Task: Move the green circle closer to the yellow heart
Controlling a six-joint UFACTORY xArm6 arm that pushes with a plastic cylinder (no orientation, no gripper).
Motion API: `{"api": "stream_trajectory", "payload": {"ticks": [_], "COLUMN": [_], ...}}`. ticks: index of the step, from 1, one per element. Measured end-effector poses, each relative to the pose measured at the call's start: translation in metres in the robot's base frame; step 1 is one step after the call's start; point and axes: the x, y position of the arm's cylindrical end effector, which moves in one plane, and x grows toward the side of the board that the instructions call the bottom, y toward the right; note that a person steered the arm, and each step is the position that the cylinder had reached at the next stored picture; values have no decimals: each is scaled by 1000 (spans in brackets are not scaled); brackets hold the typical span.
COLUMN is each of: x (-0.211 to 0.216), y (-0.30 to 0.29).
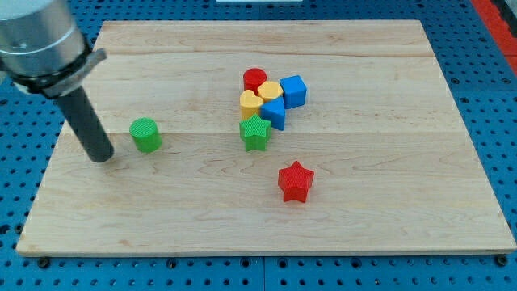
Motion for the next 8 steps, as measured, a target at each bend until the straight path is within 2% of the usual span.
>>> {"api": "stream_trajectory", "payload": {"ticks": [2,3,4,6,8], "x": [-37,-27,-37,-39,-40], "y": [128,122,117,167,167]}}
